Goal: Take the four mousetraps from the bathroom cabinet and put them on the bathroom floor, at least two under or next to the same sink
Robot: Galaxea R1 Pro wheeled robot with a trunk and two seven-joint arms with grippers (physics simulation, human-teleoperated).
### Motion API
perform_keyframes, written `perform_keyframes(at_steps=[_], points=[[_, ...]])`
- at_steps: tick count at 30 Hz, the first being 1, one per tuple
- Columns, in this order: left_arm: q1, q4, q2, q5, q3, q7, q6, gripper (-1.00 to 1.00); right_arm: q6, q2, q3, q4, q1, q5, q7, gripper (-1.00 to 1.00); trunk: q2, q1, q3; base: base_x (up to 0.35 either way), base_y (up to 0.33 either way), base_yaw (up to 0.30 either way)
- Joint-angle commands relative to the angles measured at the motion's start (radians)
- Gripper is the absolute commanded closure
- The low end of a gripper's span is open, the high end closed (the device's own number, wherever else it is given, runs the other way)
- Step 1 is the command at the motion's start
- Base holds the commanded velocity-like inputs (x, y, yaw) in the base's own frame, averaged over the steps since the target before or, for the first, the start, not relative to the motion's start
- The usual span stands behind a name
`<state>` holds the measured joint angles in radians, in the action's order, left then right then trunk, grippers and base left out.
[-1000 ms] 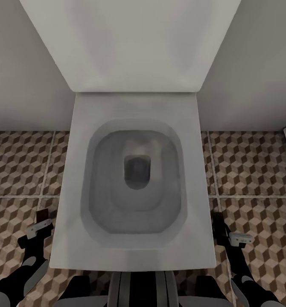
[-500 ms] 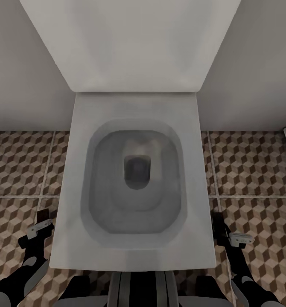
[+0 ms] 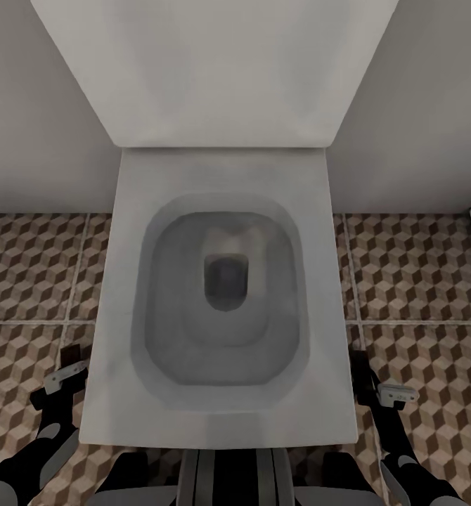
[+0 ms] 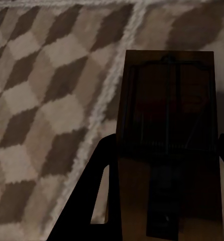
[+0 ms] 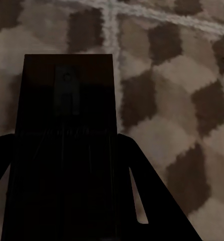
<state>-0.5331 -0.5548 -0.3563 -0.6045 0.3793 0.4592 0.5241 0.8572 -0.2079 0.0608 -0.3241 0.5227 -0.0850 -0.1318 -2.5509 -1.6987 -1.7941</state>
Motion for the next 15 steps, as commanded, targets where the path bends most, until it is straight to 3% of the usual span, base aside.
perform_keyframes(at_steps=[1,15], points=[[-0.001,-0.001,-0.002,-0.004,0.008,0.009,0.004,1.00,0.003,-0.001,0.007,0.000,0.000,-0.012,0.002,1.00,0.000,0.000,0.000,0.000,0.000,0.000],[-0.001,-0.001,-0.002,-0.004,0.008,0.009,0.004,1.00,0.003,-0.001,0.007,0.000,0.000,-0.012,0.000,1.00,0.000,0.000,0.000,0.000,0.000,0.000]])
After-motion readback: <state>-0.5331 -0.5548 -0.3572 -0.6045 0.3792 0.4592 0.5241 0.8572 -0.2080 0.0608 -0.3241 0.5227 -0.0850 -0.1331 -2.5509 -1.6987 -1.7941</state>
